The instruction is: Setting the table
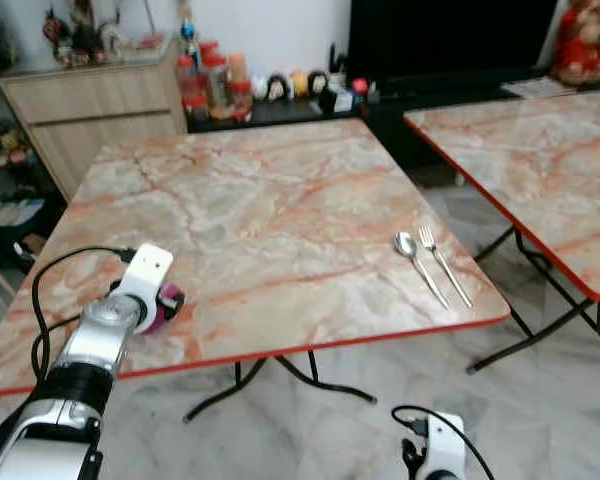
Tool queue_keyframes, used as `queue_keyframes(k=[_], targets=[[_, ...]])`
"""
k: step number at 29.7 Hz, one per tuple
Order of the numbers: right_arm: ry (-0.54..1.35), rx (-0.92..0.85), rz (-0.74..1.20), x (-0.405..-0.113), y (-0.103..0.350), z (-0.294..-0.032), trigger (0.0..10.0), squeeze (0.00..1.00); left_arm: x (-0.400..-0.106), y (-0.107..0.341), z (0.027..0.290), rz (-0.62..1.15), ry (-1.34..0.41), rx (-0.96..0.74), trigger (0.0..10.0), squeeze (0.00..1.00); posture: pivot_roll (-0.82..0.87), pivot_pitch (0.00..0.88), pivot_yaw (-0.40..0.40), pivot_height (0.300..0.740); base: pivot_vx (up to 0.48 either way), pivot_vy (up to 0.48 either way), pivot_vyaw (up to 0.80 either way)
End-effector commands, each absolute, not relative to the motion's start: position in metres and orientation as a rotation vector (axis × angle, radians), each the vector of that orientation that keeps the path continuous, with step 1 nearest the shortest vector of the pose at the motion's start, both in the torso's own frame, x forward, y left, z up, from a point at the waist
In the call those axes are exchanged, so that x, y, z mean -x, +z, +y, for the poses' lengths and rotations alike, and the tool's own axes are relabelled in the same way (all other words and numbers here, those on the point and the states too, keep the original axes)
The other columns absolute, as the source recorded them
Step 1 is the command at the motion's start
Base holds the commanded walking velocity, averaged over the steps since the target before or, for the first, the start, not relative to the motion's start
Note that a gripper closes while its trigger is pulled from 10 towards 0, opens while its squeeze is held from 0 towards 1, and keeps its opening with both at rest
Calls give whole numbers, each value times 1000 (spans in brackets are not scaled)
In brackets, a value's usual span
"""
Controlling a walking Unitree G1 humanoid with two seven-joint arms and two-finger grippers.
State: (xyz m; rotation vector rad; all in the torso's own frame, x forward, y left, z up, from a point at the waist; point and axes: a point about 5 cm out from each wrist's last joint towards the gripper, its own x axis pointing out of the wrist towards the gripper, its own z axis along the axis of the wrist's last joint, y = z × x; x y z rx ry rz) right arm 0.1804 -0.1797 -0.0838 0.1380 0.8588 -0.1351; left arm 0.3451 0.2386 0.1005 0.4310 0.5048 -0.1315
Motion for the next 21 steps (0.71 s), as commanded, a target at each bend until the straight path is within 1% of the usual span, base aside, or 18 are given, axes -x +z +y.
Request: queue_keyframes(k=[1, 12, 13, 15, 17, 18, 21], targets=[[-141, -142, 852, -182, -83, -181, 10000, 0, -338, 83, 236, 592, -159, -430, 10000, 0, 23, 0, 7, 740, 0, 0, 0], [-142, -138, 854, -182, -83, -181, 10000, 0, -338, 82, 231, 585, -182, -441, 10000, 0, 25, 0, 4, 740, 0, 0, 0], [-142, -138, 854, -182, -83, -181, 10000, 0, -340, 84, 230, 563, -177, -445, 10000, 0, 25, 0, 6, 740, 0, 0, 0], [-143, -138, 855, -182, -83, -181, 10000, 0, -346, 94, 228, 464, -138, -410, 10000, 0, 23, 0, 8, 740, 0, 0, 0], [-144, -139, 854, -181, -83, -181, 10000, 0, -351, 102, 228, 397, -88, -340, 10000, 0, 23, 0, 9, 740, 0, 0, 0], [-146, -139, 854, -181, -83, -181, 10000, 0, -354, 107, 228, 353, -63, -278, 10000, 0, 22, 0, 9, 740, 0, 0, 0], [-147, -139, 854, -181, -83, -181, 10000, 0, -354, 108, 226, 341, -56, -244, 10000, 0, 20, 0, 9, 740, 0, 0, 0]])
